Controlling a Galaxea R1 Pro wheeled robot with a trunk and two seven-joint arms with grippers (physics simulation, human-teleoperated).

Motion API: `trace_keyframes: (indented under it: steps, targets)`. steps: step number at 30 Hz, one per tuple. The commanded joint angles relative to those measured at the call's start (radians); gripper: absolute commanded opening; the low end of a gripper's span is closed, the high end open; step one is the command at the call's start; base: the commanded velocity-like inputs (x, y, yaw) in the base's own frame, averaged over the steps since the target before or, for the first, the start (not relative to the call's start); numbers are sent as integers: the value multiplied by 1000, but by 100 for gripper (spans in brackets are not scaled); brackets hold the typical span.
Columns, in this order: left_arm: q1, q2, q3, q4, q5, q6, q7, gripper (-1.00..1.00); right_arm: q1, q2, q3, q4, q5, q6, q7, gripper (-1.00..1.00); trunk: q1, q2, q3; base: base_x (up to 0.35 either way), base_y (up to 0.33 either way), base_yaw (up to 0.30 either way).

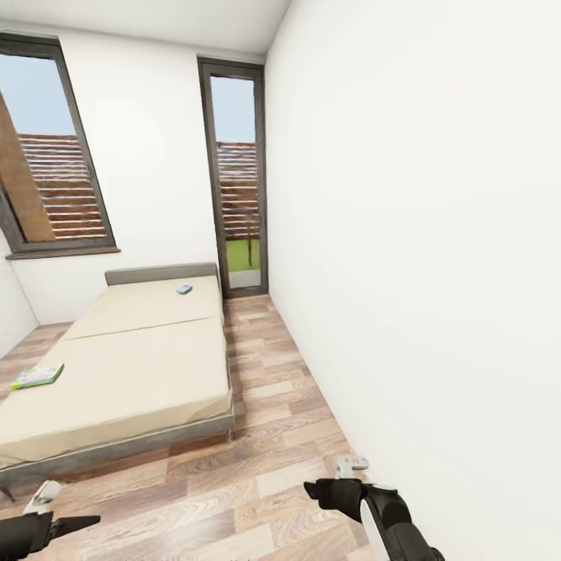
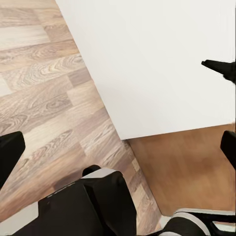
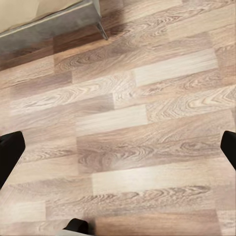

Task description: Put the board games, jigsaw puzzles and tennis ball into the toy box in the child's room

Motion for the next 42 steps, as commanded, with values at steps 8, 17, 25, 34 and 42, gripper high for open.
trace_keyframes:
  steps: [8, 17, 25, 34, 42]
  targets:
    - [0, 7, 112, -42, -1, 8, -74, 100, -3, 24, 8, -47, -1, 15, 34, 100, 0, -1, -4, 0, 0, 289]
    - [0, 7, 147, -63, 0, 5, -74, 100, -4, 31, 17, -83, -1, 47, 60, 100, 0, -1, -9, 0, 0, 288]
    - [0, 8, 152, -68, 1, 6, -74, 100, -4, 31, 25, -96, -1, 67, 64, 100, 0, -1, -13, 0, 0, 287]
    - [-12, 4, 163, -112, 2, 27, -74, 100, -3, 31, 26, -109, -2, 70, 65, 100, 0, -1, -17, 0, 0, 287]
    - [-15, -2, 184, -121, 4, 58, -74, 100, -3, 31, 24, -111, -3, 70, 65, 100, 0, -1, -18, 0, 0, 168]
